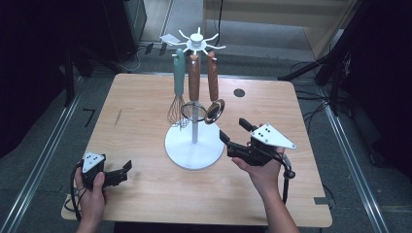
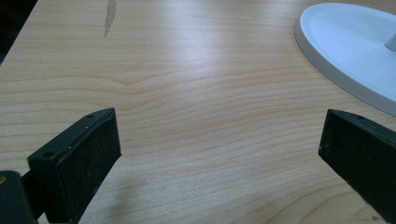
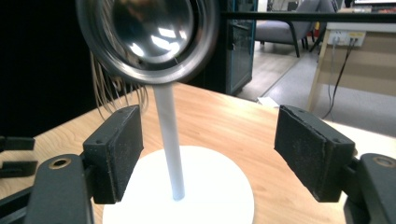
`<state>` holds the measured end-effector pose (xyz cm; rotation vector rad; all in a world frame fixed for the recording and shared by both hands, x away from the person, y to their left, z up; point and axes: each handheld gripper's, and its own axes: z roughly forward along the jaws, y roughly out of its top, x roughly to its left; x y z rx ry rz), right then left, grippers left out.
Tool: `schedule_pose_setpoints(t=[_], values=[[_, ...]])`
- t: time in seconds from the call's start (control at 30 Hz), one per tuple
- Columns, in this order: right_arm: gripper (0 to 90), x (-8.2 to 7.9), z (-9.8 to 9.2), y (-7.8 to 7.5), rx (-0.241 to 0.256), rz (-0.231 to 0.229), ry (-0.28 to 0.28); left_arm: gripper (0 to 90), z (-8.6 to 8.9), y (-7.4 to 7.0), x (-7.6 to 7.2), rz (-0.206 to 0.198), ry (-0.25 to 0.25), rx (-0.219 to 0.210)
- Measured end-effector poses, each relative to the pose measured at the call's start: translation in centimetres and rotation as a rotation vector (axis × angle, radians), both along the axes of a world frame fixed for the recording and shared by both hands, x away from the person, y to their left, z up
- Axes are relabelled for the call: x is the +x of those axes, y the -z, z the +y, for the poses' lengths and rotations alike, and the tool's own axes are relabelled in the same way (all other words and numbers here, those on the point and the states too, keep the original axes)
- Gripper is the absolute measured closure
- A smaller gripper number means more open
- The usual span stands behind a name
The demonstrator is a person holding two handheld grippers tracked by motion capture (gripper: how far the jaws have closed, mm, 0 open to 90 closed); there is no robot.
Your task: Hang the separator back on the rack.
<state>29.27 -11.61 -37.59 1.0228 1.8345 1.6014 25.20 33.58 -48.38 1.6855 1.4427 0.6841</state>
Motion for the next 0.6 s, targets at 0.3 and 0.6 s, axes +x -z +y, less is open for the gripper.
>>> schedule_pose_setpoints(t=[0.3,0.6], values=[[23.8,-0.4,-1.0,2.3,-0.021,0.031,0.043,0.0,0.0,0.0,0.0,0.002,0.001,0.004],[23.9,-0.7,-1.9,4.2,-0.043,0.063,0.074,0.0,-0.1,0.0,0.0,0.001,0.003,0.006]])
